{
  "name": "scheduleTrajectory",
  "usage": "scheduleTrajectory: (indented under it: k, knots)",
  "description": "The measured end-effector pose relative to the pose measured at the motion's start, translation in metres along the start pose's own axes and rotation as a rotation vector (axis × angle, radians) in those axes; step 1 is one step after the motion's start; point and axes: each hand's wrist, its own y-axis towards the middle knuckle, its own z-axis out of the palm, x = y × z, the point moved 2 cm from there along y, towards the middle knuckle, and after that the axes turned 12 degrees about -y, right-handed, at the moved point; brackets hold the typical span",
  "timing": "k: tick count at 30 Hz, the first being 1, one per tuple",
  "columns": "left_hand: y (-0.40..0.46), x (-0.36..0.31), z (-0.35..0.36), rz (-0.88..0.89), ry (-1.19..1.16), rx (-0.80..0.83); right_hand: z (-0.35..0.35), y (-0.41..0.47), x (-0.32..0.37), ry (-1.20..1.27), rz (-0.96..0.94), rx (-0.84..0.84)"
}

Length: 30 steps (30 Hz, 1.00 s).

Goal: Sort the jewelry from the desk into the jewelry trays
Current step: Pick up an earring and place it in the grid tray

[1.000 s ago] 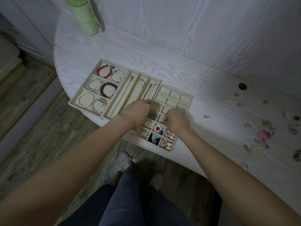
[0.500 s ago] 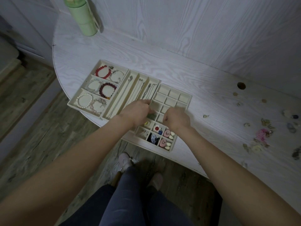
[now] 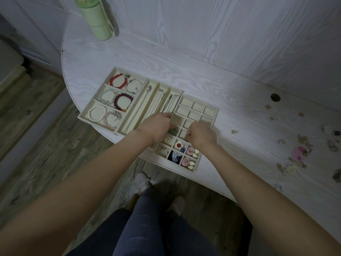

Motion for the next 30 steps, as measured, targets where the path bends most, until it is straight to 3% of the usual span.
scheduleTrajectory:
  k: [8,30]
  knots:
    - [-0.0001,-0.0005,-0.0004,0.01,0.028,0.013,-0.0028,-0.0089,-0.0052,0.013,-0.132,-0.101]
    - [0.0023,0.0016,-0.0005,-0.009,-0.026,0.029,-0.0025,-0.0066,-0.0055,0.014,-0.146,-0.081]
